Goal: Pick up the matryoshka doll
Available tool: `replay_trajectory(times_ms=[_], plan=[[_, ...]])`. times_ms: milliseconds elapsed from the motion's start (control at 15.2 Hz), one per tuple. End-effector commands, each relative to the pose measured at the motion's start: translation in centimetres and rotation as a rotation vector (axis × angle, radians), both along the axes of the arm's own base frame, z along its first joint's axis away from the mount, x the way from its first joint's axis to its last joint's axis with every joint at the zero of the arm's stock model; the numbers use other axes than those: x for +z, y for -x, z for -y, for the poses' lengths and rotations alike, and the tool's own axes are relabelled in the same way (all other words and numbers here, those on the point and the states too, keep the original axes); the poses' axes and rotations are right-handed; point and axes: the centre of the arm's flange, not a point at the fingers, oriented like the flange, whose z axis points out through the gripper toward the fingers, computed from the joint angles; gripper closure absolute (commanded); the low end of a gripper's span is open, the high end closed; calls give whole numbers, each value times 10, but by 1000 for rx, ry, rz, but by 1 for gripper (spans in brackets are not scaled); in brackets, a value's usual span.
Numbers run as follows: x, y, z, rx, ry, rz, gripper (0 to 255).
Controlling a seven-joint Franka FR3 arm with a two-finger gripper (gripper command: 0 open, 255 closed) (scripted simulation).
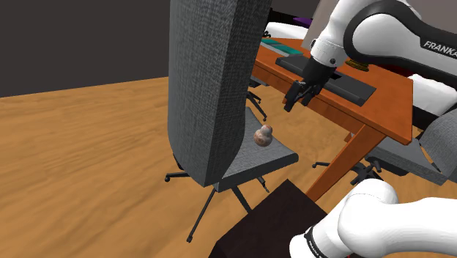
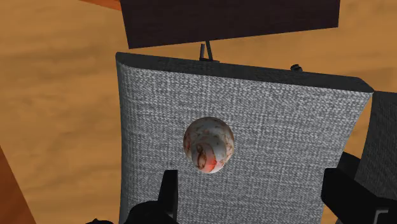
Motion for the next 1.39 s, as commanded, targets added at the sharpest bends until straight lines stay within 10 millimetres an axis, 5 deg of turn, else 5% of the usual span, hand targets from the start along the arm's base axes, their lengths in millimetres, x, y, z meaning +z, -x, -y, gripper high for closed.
replay_trajectory(times_ms=[0, 660, 1320], plan=[[0, 0, 0, 0, 0, 0, 0], [-116, -42, 56, 304, -129, 115, 0], [-164, -46, 59, 324, -137, 122, 0]])
